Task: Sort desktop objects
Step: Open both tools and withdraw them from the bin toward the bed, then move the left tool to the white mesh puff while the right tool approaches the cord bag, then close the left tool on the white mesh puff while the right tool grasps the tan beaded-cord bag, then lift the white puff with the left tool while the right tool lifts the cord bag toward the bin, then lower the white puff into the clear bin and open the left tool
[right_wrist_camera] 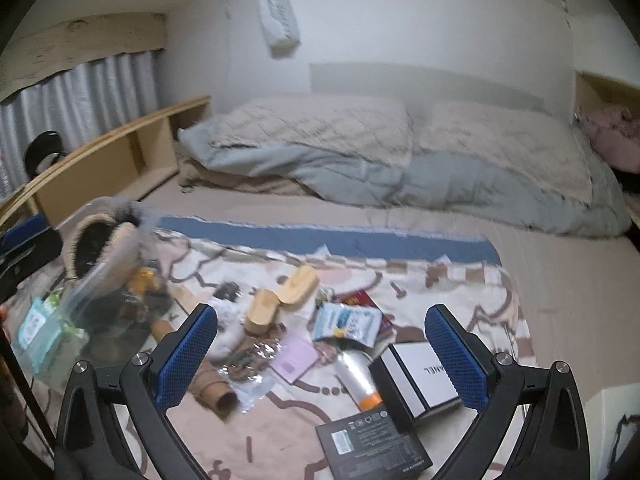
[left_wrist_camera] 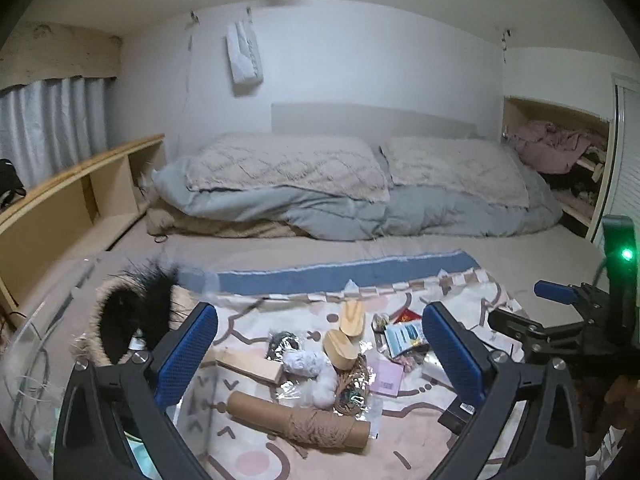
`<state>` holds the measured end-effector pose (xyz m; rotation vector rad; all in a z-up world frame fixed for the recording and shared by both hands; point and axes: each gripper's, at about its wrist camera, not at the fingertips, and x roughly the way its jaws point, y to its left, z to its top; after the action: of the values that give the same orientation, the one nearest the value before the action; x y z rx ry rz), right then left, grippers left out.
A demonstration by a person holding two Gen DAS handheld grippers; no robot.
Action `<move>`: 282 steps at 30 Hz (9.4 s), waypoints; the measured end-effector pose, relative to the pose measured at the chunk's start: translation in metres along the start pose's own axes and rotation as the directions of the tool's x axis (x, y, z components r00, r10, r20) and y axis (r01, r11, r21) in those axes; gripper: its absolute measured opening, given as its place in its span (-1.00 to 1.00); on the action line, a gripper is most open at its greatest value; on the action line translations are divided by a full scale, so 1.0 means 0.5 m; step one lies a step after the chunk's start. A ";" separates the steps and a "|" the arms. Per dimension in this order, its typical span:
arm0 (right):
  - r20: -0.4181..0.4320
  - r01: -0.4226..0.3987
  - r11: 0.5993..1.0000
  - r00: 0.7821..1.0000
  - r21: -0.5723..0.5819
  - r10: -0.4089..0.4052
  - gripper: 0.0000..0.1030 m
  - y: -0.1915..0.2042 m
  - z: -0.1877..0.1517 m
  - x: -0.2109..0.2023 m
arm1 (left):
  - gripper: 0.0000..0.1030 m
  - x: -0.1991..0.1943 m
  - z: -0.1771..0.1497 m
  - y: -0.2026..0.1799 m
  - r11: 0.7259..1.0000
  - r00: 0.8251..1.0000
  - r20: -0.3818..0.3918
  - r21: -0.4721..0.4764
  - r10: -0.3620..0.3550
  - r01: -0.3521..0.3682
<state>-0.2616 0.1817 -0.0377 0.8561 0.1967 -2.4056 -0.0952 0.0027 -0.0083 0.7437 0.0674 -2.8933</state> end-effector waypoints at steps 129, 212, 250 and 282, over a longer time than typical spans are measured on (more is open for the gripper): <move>-0.566 -0.380 0.881 0.675 0.281 0.473 -0.89 0.064 -0.310 0.031 | -0.36 0.070 -0.372 -0.017 0.936 0.746 -0.635 0.100 -0.202 0.339; -0.331 -0.310 0.941 0.909 -0.133 0.253 -0.06 0.173 -0.159 0.001 | -0.28 0.004 -0.196 0.021 0.933 0.817 -0.492 0.023 -0.303 0.360; -0.153 -0.515 0.833 0.857 -0.203 0.493 -0.06 0.371 -0.024 -0.076 | -0.28 -0.159 -0.108 0.475 0.953 0.931 -0.222 -0.023 0.291 -0.303; -0.256 -0.720 0.686 0.686 -0.106 0.681 -0.06 0.679 0.069 0.024 | 0.47 -0.214 -0.160 0.570 0.930 0.918 -0.184 -0.046 0.352 -0.366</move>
<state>-0.0965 -0.1153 -0.0008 0.8716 0.1413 -1.5404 0.0807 -0.2575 -0.0281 0.8875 0.0582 -2.4597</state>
